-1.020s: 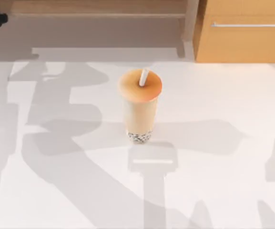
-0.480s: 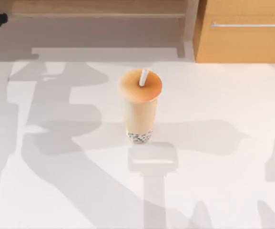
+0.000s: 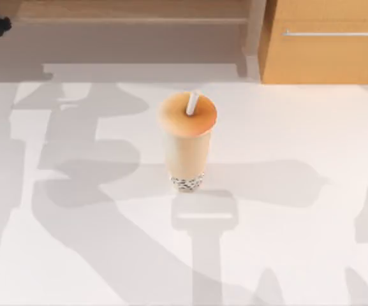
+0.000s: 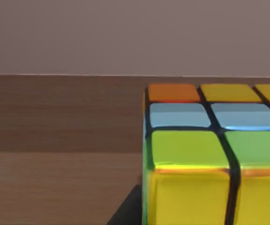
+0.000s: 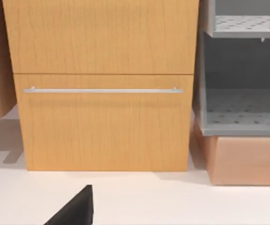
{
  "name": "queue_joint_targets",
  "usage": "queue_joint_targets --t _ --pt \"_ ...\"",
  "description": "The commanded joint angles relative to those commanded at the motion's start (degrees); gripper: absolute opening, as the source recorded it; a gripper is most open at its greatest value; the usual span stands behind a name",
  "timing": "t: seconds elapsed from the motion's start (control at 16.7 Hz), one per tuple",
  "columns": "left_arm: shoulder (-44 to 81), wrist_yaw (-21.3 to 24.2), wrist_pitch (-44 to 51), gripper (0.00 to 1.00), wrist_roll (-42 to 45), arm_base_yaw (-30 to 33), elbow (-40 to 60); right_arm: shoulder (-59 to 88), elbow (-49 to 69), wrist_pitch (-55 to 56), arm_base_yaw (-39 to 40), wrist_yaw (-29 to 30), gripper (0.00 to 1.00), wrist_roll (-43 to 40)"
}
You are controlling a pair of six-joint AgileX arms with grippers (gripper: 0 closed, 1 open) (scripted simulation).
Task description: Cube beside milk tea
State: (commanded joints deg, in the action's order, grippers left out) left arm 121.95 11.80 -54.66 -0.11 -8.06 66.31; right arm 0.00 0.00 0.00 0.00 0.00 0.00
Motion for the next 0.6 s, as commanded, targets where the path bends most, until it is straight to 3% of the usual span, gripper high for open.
queue_joint_targets --t 0.6 --pt "-1.7 -0.4 3.8 0.00 -1.5 -0.5 3.7 0.0 0.0 0.0 0.0 0.0 1.00 0.0"
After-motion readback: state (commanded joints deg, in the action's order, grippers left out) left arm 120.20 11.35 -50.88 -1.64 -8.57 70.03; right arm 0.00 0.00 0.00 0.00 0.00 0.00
